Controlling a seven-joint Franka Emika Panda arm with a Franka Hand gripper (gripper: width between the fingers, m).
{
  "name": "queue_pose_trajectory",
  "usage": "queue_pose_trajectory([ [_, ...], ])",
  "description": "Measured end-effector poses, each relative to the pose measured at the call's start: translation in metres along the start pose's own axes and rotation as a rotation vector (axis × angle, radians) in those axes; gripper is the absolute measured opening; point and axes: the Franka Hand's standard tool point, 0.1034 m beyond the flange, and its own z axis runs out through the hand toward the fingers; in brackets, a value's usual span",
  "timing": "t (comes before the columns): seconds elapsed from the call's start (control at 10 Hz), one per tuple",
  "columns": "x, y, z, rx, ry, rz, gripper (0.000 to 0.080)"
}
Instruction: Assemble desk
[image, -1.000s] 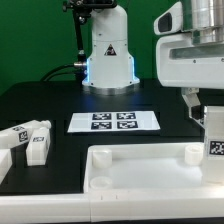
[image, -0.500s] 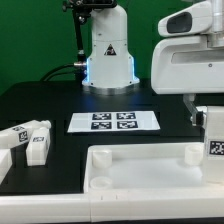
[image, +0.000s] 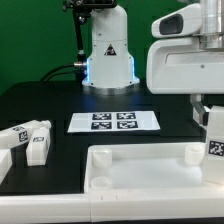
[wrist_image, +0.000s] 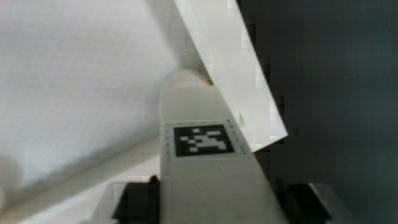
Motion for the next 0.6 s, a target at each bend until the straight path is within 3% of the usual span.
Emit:
queue_pose_trajectory([
  [0.1,-0.0005,0.0038,0.0014,-0.002,-0.009,0.211,0.0299],
  [0.3,0.0006,0.0048,0.0018,0.031,-0.043,0.538,0.0291],
  [0.6,0.0000,0.0033,0.0015,0.039,-0.061,0.733,0.0291],
])
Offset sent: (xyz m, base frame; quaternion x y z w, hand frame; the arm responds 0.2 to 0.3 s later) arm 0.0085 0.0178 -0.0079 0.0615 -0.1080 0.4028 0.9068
